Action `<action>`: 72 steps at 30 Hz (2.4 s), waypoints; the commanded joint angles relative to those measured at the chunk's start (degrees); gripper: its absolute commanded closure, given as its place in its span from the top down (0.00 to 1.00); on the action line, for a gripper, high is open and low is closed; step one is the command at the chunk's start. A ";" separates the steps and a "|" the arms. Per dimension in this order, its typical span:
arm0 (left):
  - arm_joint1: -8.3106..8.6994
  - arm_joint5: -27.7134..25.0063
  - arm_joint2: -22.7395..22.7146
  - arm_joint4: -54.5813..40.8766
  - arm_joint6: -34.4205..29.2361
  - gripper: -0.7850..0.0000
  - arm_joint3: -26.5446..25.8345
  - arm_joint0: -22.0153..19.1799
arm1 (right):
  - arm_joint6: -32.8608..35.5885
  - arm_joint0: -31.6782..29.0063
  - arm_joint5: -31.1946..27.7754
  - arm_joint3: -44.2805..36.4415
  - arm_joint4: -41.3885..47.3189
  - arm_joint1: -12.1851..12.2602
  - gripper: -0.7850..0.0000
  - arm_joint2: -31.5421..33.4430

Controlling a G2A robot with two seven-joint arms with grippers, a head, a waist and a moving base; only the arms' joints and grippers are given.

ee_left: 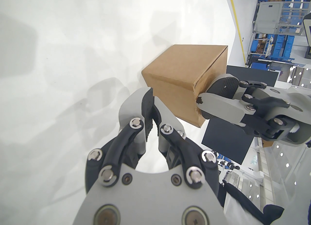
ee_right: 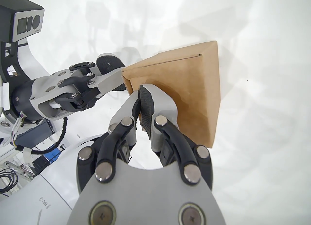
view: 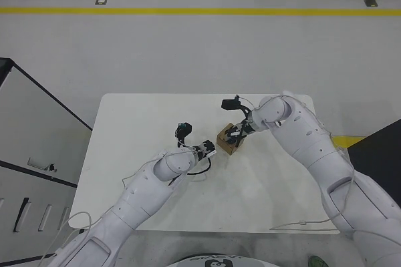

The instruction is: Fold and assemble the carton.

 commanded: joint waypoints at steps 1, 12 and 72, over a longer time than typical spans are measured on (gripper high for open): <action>0.00 0.00 0.00 0.00 0.00 0.00 0.00 0.00 | -0.03 -0.02 0.03 0.03 0.02 0.00 0.00 0.04; 0.00 0.00 0.00 0.00 0.00 0.00 0.00 0.00 | -0.08 -0.16 -0.04 -0.15 -0.01 0.08 0.00 0.34; 0.00 0.00 0.00 0.00 0.00 1.00 0.00 0.00 | 2.44 -2.98 1.06 -8.50 3.09 4.49 1.00 11.61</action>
